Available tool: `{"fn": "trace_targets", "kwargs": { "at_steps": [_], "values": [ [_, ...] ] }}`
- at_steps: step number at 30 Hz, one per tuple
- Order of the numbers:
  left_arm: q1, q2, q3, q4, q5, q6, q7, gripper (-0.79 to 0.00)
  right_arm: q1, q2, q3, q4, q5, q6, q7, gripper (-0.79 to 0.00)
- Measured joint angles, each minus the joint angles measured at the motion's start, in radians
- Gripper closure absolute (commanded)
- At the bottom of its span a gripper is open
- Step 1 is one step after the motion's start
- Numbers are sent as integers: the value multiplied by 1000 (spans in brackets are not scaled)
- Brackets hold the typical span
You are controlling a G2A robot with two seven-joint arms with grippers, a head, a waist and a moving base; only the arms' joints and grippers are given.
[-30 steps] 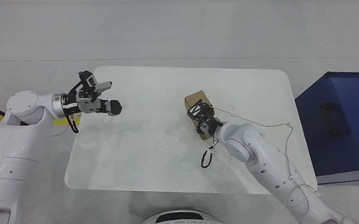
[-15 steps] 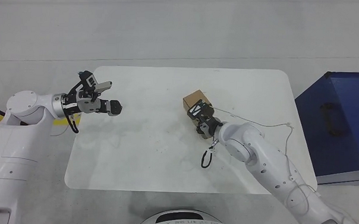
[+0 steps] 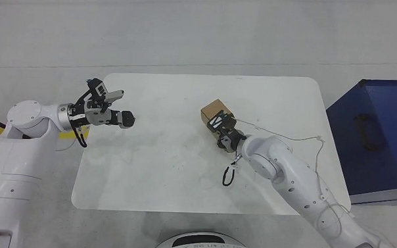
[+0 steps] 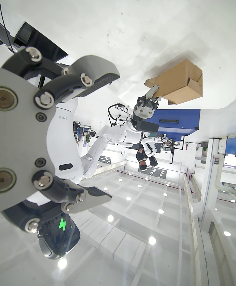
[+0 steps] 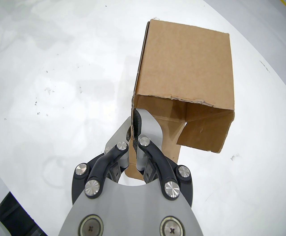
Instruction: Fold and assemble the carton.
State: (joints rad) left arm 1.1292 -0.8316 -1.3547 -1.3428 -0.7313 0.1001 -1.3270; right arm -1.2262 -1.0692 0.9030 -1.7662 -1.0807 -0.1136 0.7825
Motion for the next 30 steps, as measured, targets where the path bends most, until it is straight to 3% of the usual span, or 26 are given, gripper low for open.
{"fn": "trace_targets", "kwargs": {
  "at_steps": [12, 16, 27, 30],
  "values": [
    [0, 0, 0, 0, 0, 0, 0, -785, 49, 35, 22, -85, -262, -356, 244, 0],
    [0, 0, 0, 0, 0, 0, 0, -785, 80, 37, 52, -108, -269, -365, 315, 0],
    [0, 0, 0, 0, 0, 0, 0, -785, 82, 37, 54, -108, -268, -363, 319, 0],
    [0, 0, 0, 0, 0, 0, 0, -785, 84, 38, 20, -107, -356, -401, 350, 0]
  ]
}}
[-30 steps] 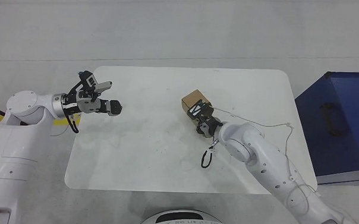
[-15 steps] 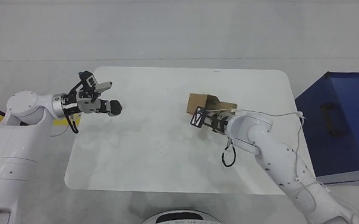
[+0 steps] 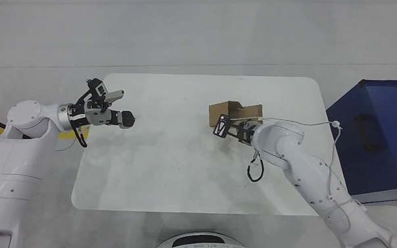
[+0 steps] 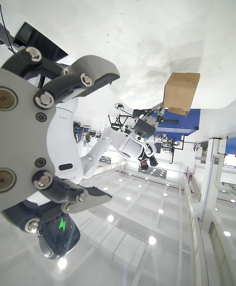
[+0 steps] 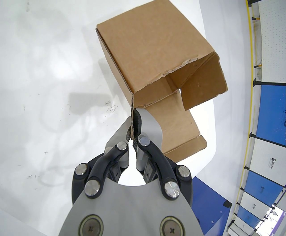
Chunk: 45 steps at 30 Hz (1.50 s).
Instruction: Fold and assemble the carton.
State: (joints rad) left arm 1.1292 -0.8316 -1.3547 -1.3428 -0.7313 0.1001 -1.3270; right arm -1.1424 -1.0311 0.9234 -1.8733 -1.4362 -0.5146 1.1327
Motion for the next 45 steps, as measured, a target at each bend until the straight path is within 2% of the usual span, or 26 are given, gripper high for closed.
{"fn": "trace_targets", "kwargs": {
  "at_steps": [4, 9, 19, 20, 22, 23, 26, 29, 32, 35, 36, 37, 38, 39, 40, 41, 42, 43, 44, 45],
  "values": [
    [0, 0, 0, 0, 0, 0, 0, -785, 32, 0, -106, -42, -207, -111, 82, 0],
    [0, 0, 0, 0, 0, 0, 0, -785, 84, 14, -199, -36, -365, -140, 32, 0],
    [0, 0, 0, 0, 0, 0, 0, -785, 165, 32, -376, 7, -662, -294, -121, 0],
    [0, 0, 0, 0, 0, 0, 0, -785, 166, 31, -386, 10, -686, -302, -129, -191],
    [0, 0, 0, 0, 0, 0, 0, -785, 165, 28, -394, 10, -717, -317, -144, -385],
    [0, 0, 0, 0, 0, 0, 0, -785, 163, 27, -392, 8, -724, -321, -148, -545],
    [0, 0, 0, 0, 0, 0, 0, -785, 149, 27, -372, -12, -735, -329, -156, -643],
    [0, 0, 0, 0, 0, 0, 0, -785, 120, 33, -342, -39, -755, -328, -155, -628],
    [0, 0, 0, 0, 0, 0, 0, -785, 66, 46, -293, -89, -778, -308, -135, -646],
    [0, 0, 0, 0, 0, 0, 0, -785, -16, 67, -217, -166, -781, -278, -105, -656],
    [0, 0, 0, 0, 0, 0, 0, -785, -54, 75, -176, -211, -758, -266, -93, -680],
    [0, 0, 0, 0, 0, 0, 0, -785, -85, 80, -140, -249, -728, -252, -87, -671],
    [0, 0, 0, 0, 0, 0, 0, -785, -116, 86, -99, -287, -690, -230, -89, -477],
    [0, 0, 0, 0, 0, 0, 0, -785, -157, 93, -40, -331, -635, -185, -112, -339],
    [0, 0, 0, 0, 0, 0, 0, -785, -189, 98, 9, -357, -590, -144, -145, -357],
    [0, 0, 0, 0, 0, 0, 0, -785, -223, 103, 62, -369, -535, -95, -192, -496],
    [0, 0, 0, 0, 0, 0, 0, -785, -270, 109, 136, -361, -445, -27, -267, -588],
    [0, 0, 0, 0, 0, 0, 0, -785, -304, 112, 193, -343, -367, 19, -327, -606],
    [0, 0, 0, 0, 0, 0, 0, -785, -338, 114, 247, -316, -281, 55, -387, -376],
    [0, 0, 0, 0, 0, 0, 0, -785, -376, 115, 315, -269, -147, 82, -459, -332]
  ]
}}
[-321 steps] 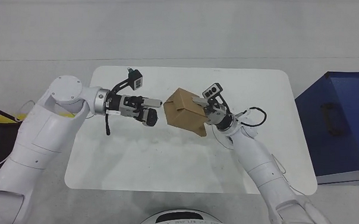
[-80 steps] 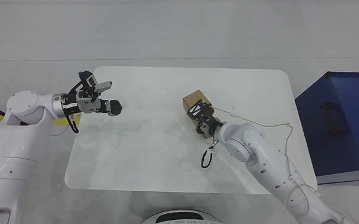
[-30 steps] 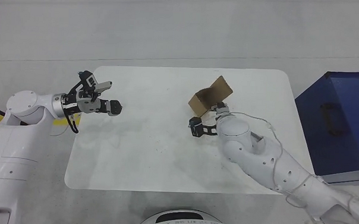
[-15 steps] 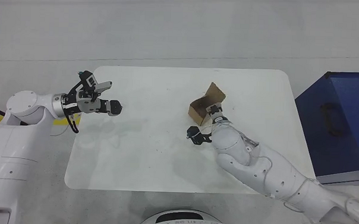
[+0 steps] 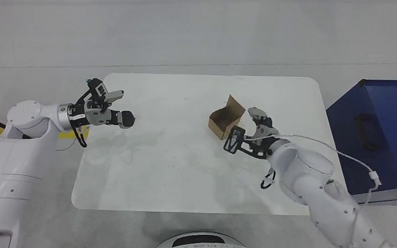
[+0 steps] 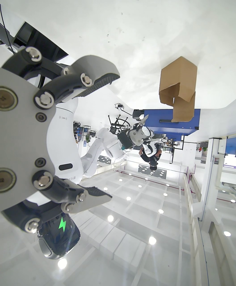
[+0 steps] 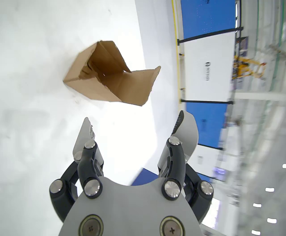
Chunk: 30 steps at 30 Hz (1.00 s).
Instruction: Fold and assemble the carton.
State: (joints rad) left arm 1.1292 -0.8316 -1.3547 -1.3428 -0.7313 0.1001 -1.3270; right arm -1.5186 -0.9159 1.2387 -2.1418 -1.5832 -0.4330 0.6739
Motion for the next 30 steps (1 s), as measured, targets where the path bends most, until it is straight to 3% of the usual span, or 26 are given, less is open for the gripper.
{"fn": "trace_targets", "kwargs": {
  "at_steps": [1, 2, 4, 5, 9, 20, 23, 26, 30],
  "values": [
    [0, 0, 0, 0, 0, 0, 0, -785, -23, 0, 45, 39, 112, 0, -46, -354],
    [0, 0, 0, 0, 0, 0, 0, -785, -40, 0, 84, 81, 228, -16, -84, -526],
    [0, 0, 0, 0, 0, 0, 0, -785, -53, 1, 147, 183, 474, -69, -118, -760],
    [0, 0, 0, 0, 0, 0, 0, -785, -48, 1, 162, 218, 559, -80, -104, -785],
    [0, 0, 0, 0, 0, 0, 0, -785, -28, 3, 186, 269, 746, -99, -32, -785],
    [0, 0, 0, 0, 0, 0, 0, -785, -24, 0, 145, 275, 802, -140, -11, -785],
    [0, 0, 0, 0, 0, 0, 0, -785, 49, -8, 122, 377, 954, -214, -31, -785],
    [0, 0, 0, 0, 0, 0, 0, -785, 123, -21, 75, 499, 1084, -201, -69, -785],
    [0, 0, 0, 0, 0, 0, 0, -785, 201, -33, 40, 598, 1138, -166, -92, -785]
  ]
}}
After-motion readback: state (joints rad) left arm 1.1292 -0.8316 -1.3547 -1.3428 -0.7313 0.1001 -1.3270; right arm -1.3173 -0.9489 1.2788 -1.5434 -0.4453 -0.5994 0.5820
